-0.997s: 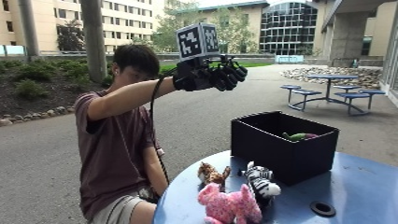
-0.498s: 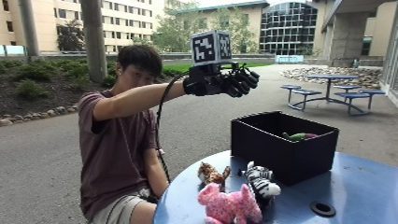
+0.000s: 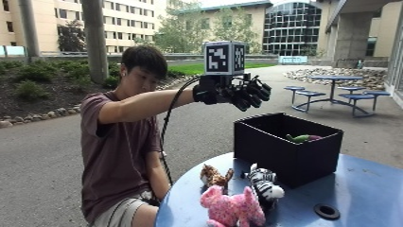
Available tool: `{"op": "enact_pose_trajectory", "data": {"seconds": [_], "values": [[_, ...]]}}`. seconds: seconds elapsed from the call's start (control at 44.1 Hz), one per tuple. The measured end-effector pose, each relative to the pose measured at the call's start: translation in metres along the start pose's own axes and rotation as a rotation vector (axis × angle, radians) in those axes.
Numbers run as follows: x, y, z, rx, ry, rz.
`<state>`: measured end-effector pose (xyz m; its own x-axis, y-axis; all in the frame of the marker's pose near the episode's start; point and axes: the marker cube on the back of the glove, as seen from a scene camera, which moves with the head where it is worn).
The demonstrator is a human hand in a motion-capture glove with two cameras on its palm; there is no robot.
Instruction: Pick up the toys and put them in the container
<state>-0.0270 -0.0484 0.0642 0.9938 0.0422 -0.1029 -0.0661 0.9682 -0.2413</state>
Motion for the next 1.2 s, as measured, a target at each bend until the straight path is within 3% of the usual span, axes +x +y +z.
{"op": "enact_pose_trajectory", "data": {"seconds": [0.317, 0.589, 0.725, 0.793, 0.997, 1.201], "values": [[0.004, -0.023, 0.074, -0.187, 0.038, 0.065], [0.037, -0.022, 0.209, -0.417, 0.022, 0.184], [0.041, -0.008, 0.27, -0.528, 0.002, 0.172], [0.038, -0.004, 0.289, -0.483, -0.057, 0.18], [0.035, -0.007, 0.302, -0.145, -0.045, 0.257], [0.032, -0.017, 0.243, -0.23, -0.128, 0.194]]}}
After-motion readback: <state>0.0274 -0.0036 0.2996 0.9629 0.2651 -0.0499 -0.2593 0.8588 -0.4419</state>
